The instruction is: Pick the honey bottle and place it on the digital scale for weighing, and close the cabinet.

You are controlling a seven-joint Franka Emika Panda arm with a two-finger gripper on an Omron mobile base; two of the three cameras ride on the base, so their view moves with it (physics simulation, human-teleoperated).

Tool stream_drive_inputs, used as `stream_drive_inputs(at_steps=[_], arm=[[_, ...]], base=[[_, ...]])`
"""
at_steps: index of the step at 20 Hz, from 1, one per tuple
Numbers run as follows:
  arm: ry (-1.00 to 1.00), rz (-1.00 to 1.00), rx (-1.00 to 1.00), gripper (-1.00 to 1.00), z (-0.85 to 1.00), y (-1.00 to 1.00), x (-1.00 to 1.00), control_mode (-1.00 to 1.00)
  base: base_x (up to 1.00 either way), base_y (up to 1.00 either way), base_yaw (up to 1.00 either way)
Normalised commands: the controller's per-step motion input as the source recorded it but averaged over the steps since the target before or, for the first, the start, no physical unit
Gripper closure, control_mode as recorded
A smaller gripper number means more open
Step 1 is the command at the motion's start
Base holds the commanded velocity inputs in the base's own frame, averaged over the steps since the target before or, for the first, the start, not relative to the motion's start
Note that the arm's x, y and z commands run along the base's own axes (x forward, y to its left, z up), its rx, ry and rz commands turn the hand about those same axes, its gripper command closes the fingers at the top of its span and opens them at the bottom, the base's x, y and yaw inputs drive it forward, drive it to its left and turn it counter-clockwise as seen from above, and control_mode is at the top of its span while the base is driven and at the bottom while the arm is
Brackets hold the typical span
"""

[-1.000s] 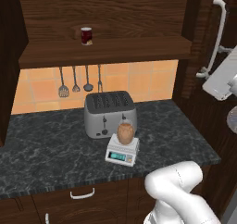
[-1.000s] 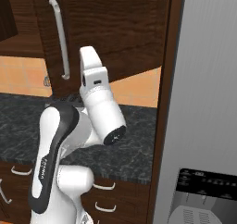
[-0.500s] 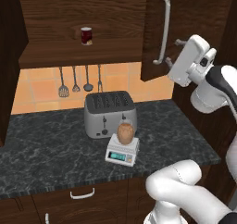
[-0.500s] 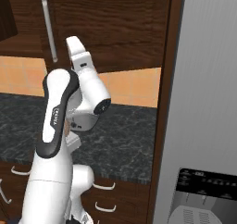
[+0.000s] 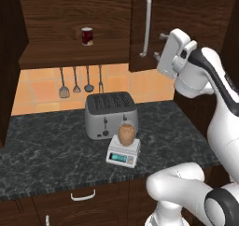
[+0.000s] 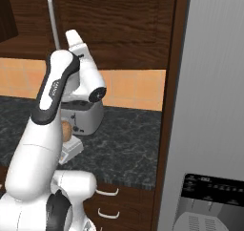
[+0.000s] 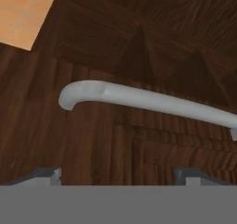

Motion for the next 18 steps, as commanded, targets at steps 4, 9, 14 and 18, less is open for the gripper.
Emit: stream_drive_inputs(at_steps=[4, 9, 14, 18], arm=[[0.00, 0.00, 0.00, -1.00, 0.00, 0.02, 0.62, -1.00], [0.00, 0.00, 0.00, -1.00, 0.00, 0.02, 0.73, -1.00], [-0.03, 0.00, 0.00, -1.00, -0.06, 0.00, 0.68, -1.00], [-0.34, 0.00, -0.02, -1.00, 0.67, 0.03, -0.90, -1.00]], base=[[0.00, 0.00, 0.00], [0.00, 0.00, 0.00], [0.00, 0.00, 0.00], [0.00, 0.00, 0.00]])
